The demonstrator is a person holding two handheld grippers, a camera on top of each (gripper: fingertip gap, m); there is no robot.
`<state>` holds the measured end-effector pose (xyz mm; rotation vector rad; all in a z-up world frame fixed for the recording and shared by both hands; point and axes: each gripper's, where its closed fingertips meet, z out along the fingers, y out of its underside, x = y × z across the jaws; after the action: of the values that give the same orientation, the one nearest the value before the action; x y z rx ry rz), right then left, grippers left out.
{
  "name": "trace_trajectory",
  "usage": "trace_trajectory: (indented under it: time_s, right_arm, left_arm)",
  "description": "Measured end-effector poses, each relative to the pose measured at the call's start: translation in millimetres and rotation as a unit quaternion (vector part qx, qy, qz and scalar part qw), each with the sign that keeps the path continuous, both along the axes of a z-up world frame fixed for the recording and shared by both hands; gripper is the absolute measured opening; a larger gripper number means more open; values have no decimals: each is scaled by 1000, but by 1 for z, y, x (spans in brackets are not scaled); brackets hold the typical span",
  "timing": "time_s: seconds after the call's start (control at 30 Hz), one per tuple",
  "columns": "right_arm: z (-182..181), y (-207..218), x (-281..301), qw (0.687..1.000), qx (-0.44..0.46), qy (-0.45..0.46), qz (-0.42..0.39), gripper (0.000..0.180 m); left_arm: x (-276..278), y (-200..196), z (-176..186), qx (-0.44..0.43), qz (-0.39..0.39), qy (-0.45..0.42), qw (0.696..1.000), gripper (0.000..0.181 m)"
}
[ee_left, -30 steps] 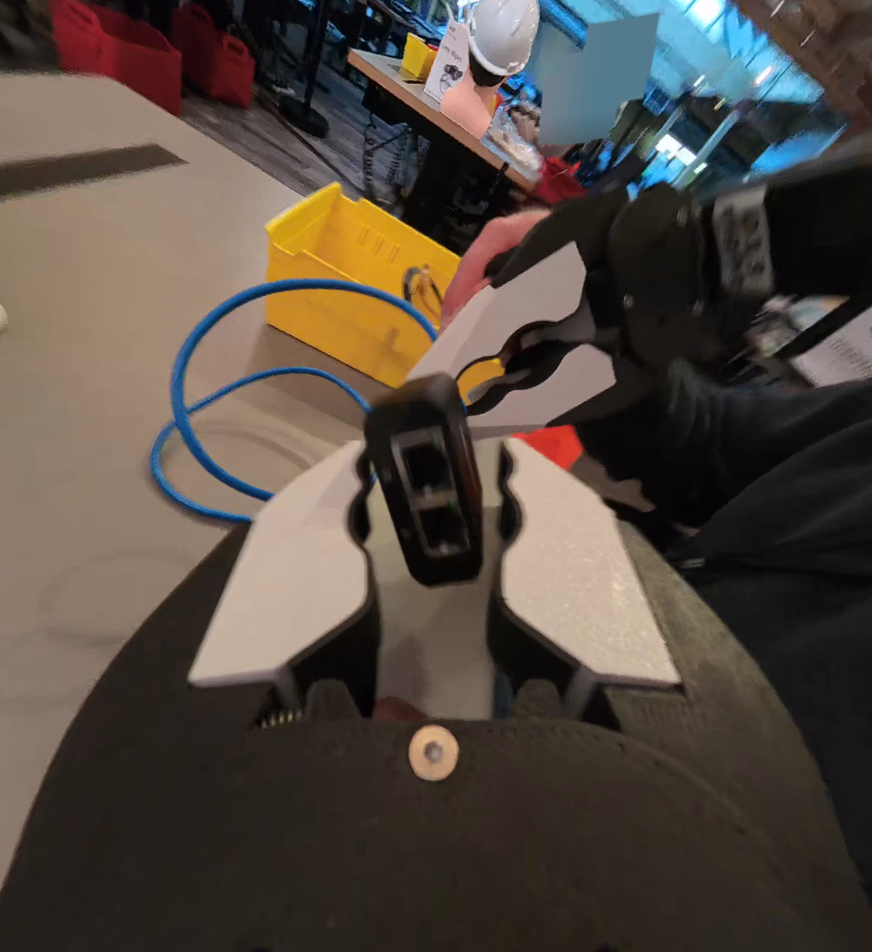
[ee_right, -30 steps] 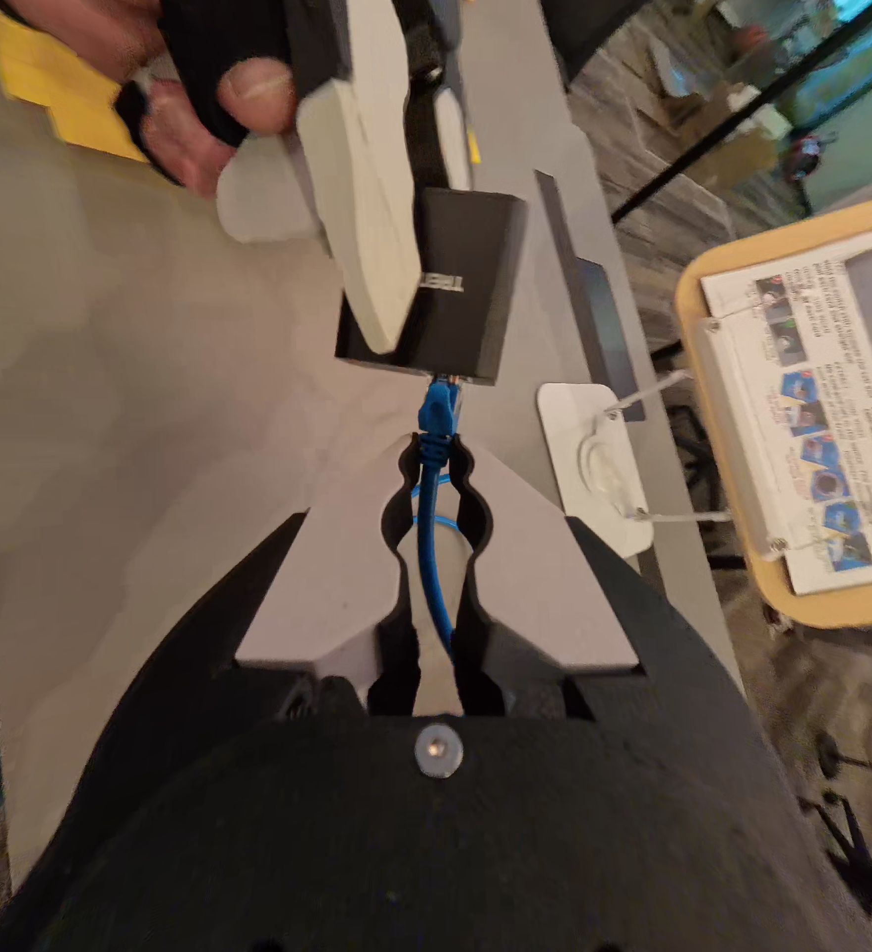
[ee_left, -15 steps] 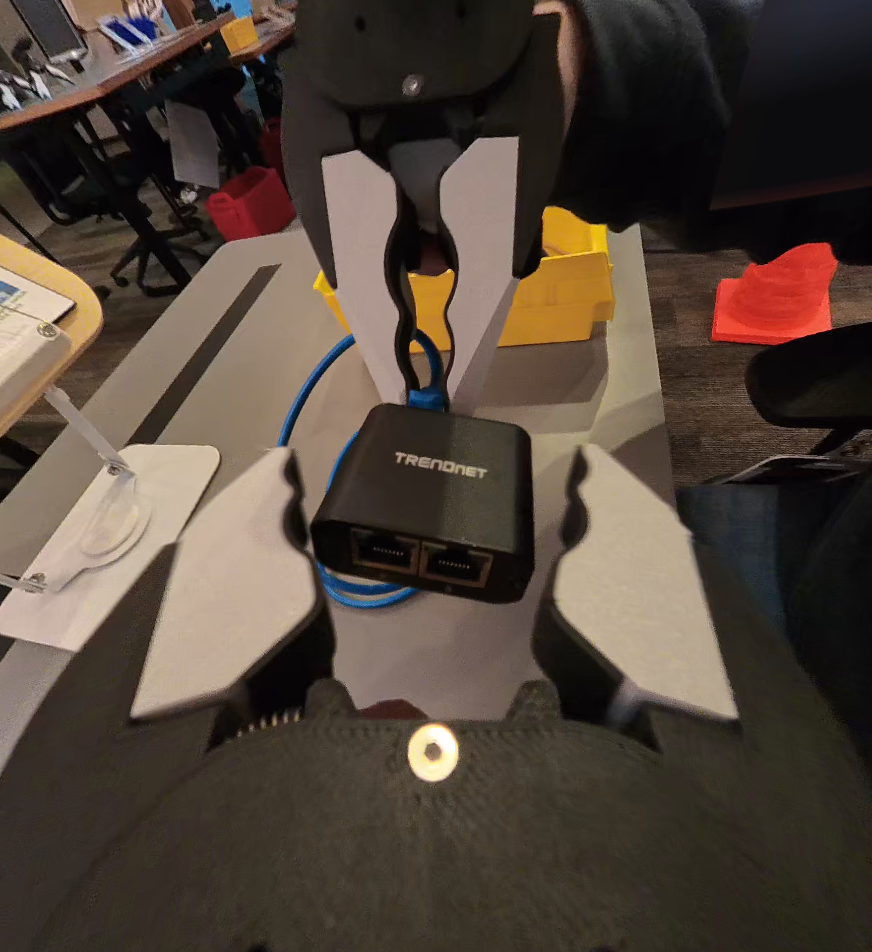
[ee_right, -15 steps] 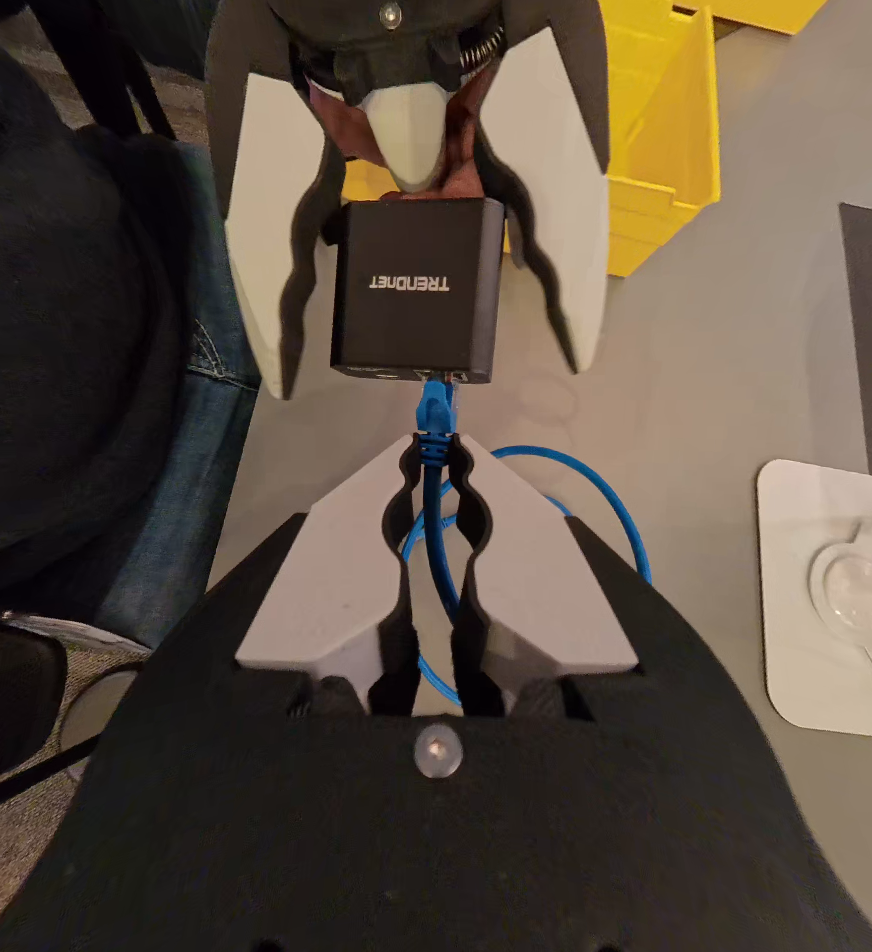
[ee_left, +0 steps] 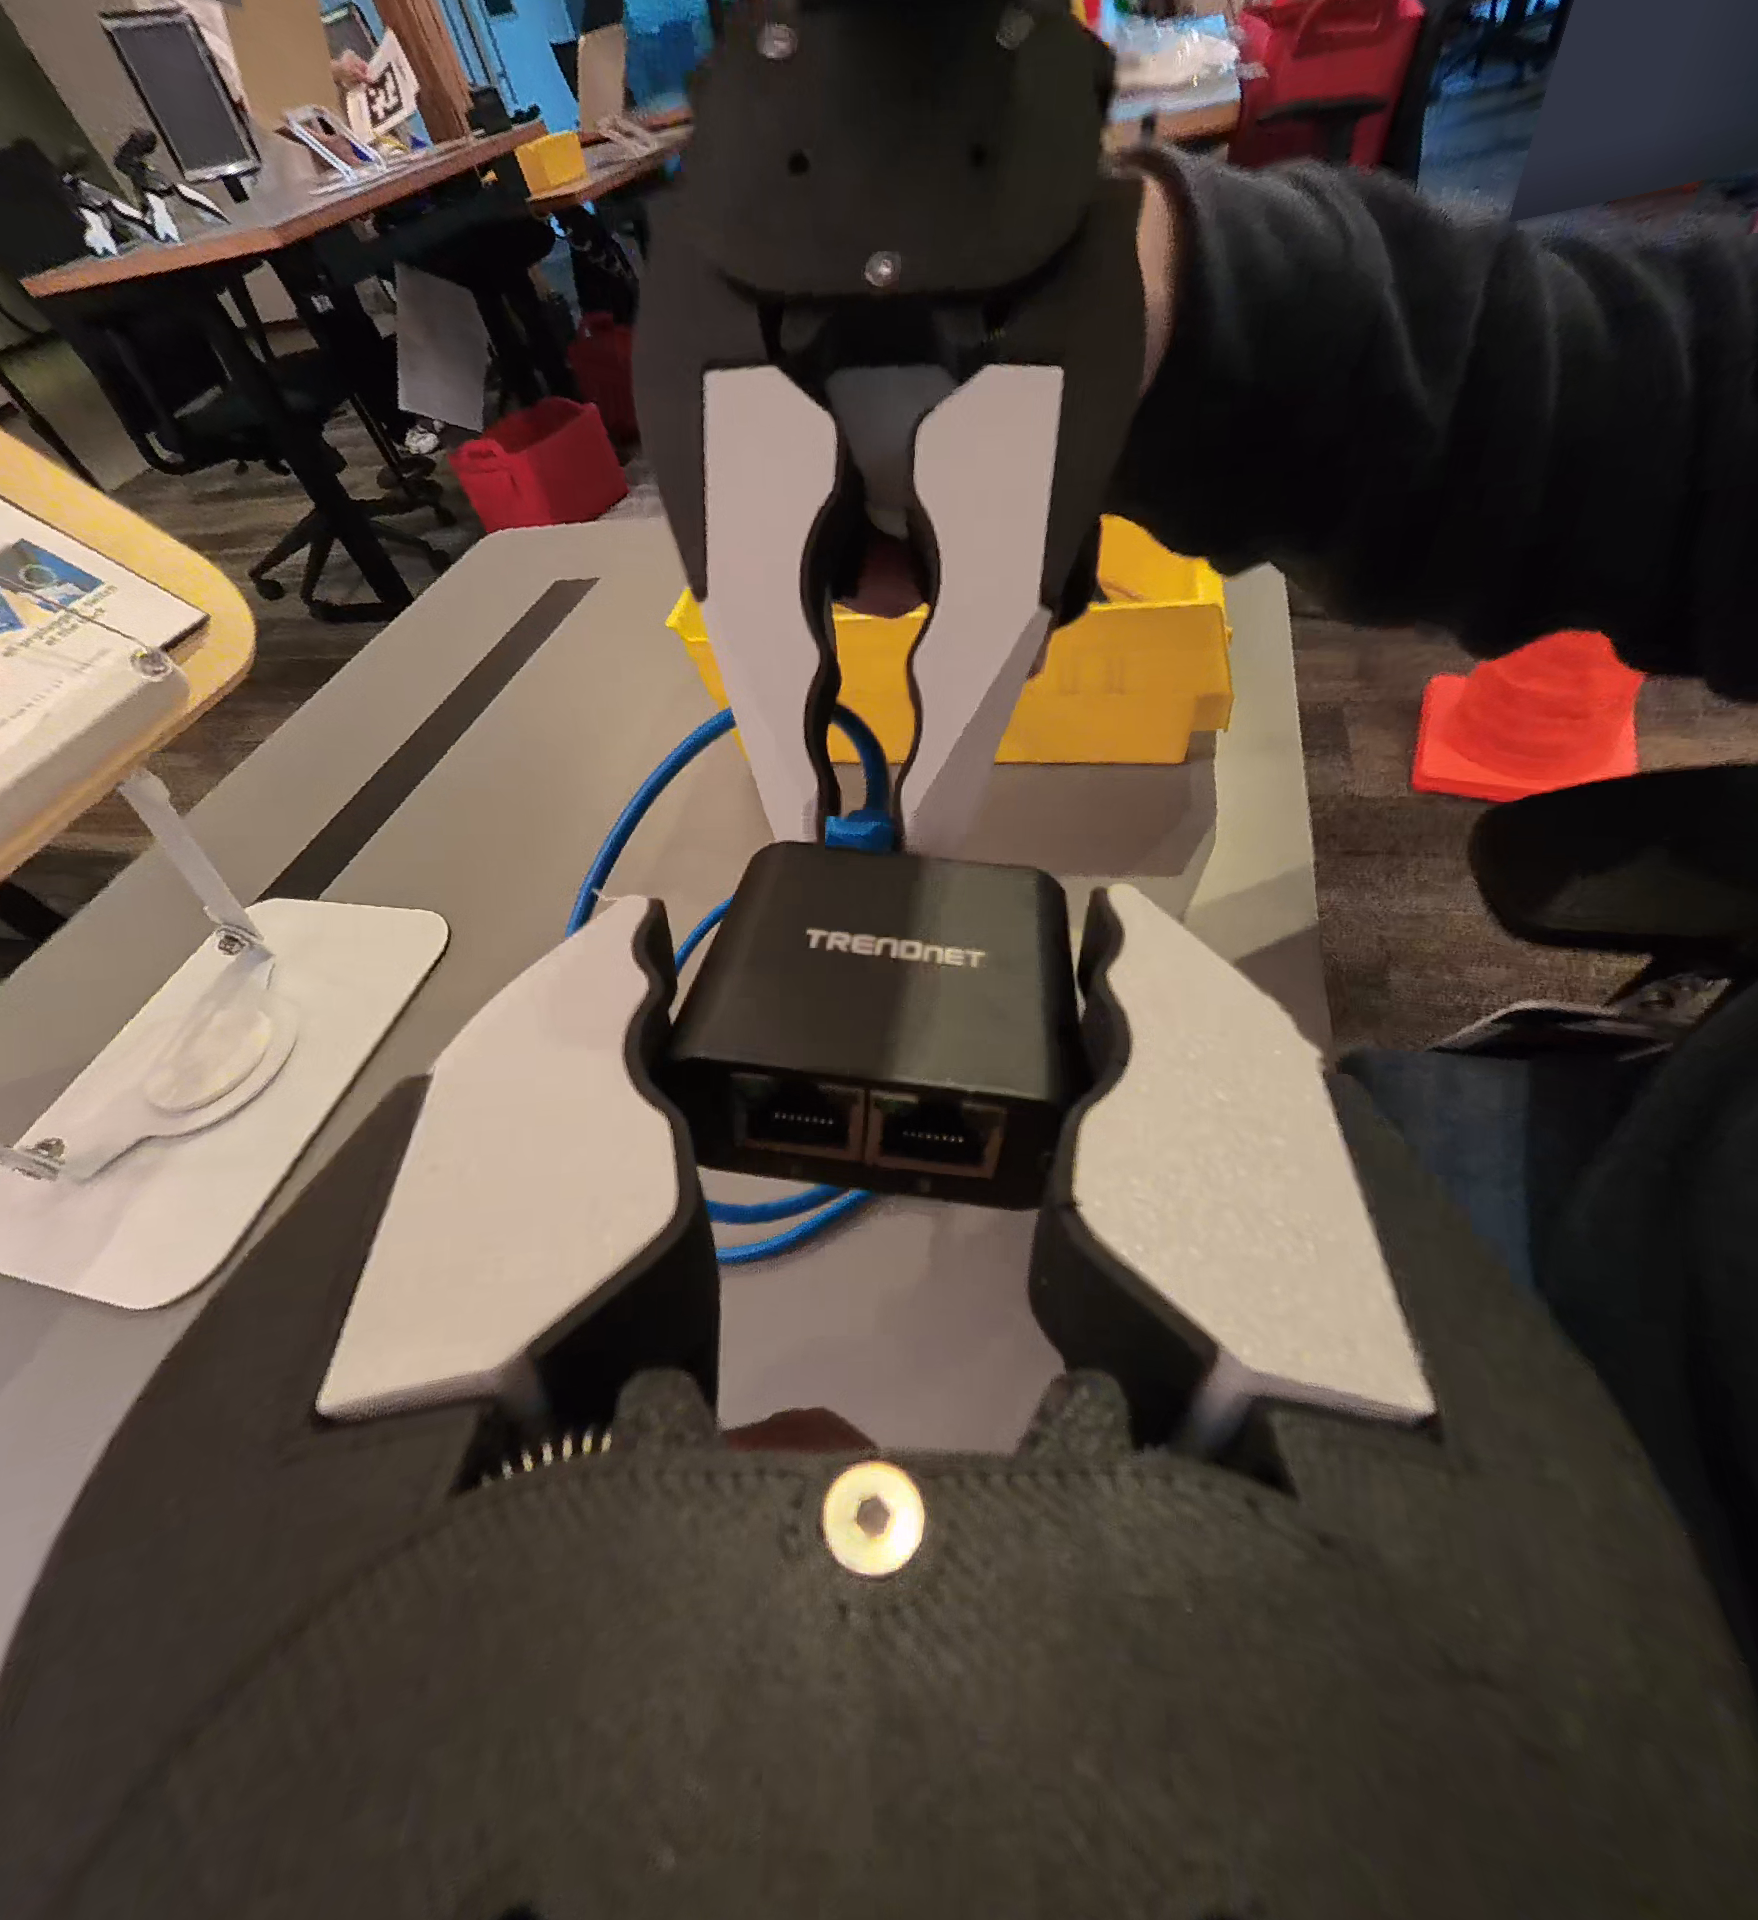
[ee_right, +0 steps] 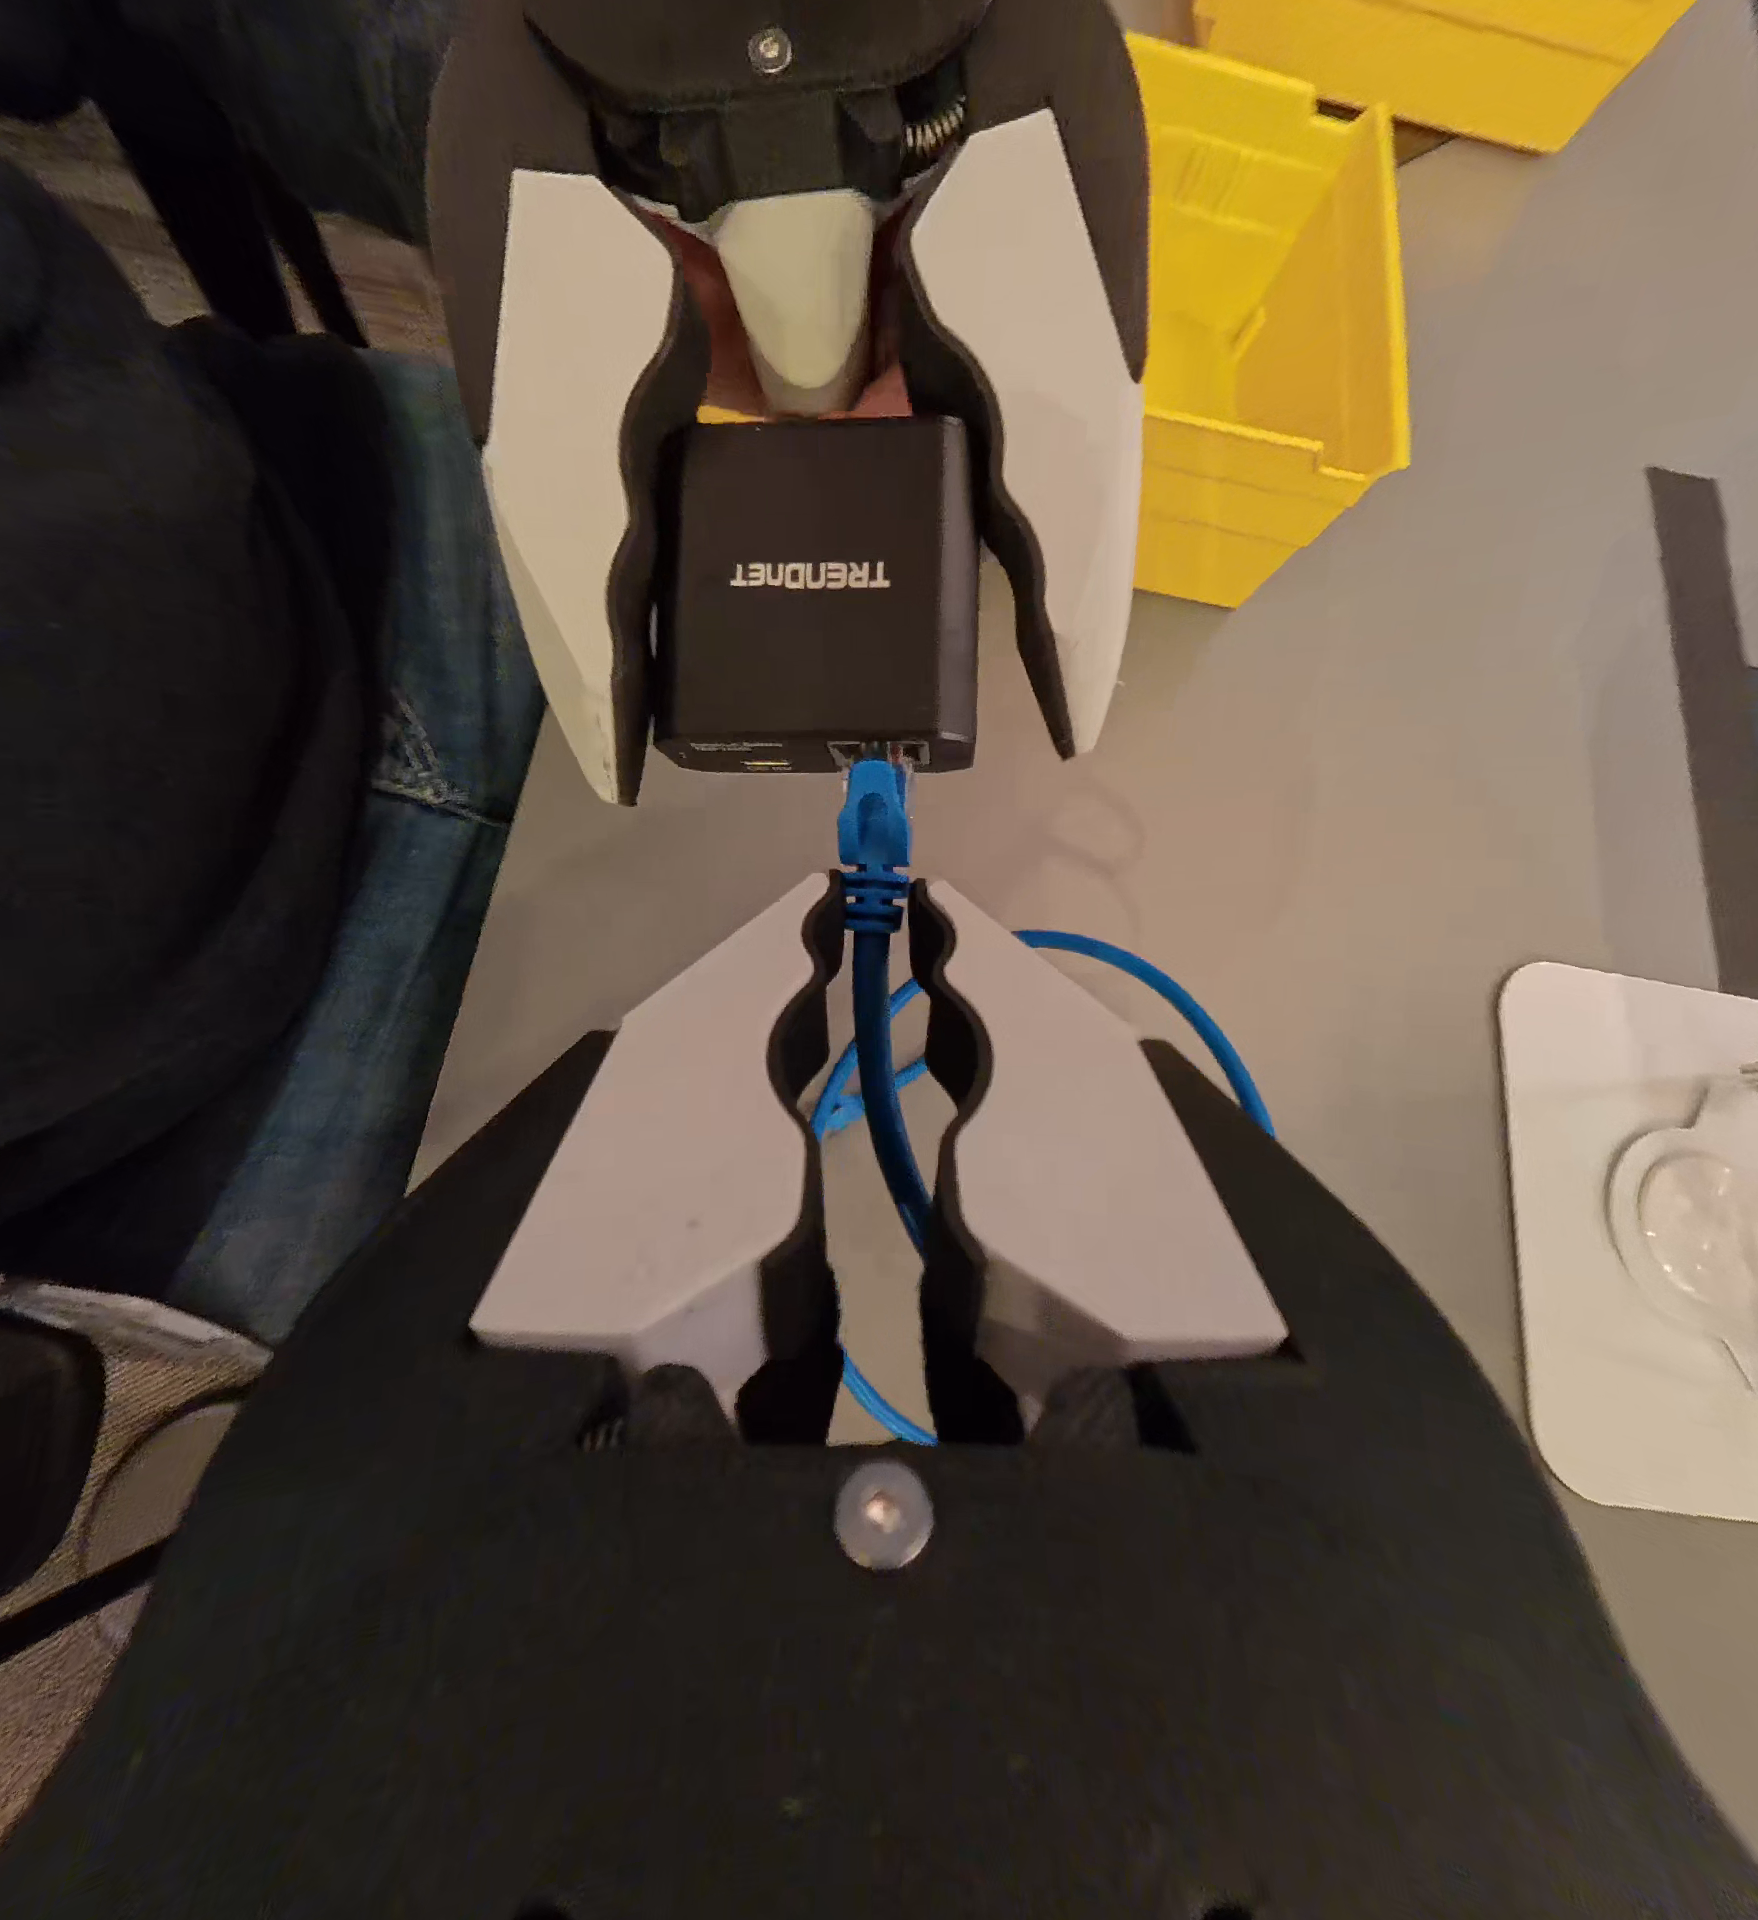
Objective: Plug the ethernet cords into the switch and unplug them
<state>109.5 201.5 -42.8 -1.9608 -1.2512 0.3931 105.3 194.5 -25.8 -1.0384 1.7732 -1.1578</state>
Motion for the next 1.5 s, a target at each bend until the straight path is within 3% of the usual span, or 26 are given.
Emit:
trace_trajectory:
  time_s: [0.03, 0.23, 0.5, 0.57, 1.0, 1.2, 1.5]
  right_arm:
    - [1, 3, 2, 1000, 14, -4, -12, 13]
    - [10, 8, 16, 981, 154, -82, -91, 35]
    - [22, 18, -1, 902, 371, -165, -145, 23]
    - [21, 20, -2, 900, 375, -170, -145, 14]
    - [29, 14, 7, 900, 385, -161, -124, 13]
    - [30, 13, 7, 885, 409, -186, -125, 23]
    - [25, 10, 6, 861, 434, -240, -117, 13]
  left_arm:
    - [0, 2, 1, -19, 3, 1, 1000, 75]
    - [-1, 18, 9, -135, 20, 1, 991, 75]
    - [2, 8, 14, -237, 0, 10, 971, 74]
    - [2, 7, 15, -249, 3, 10, 968, 74]
    - [1, -5, 15, -238, -44, 31, 970, 74]
    - [3, -6, 16, -257, -40, 29, 965, 73]
    - [5, -9, 16, -276, -35, 30, 960, 73]
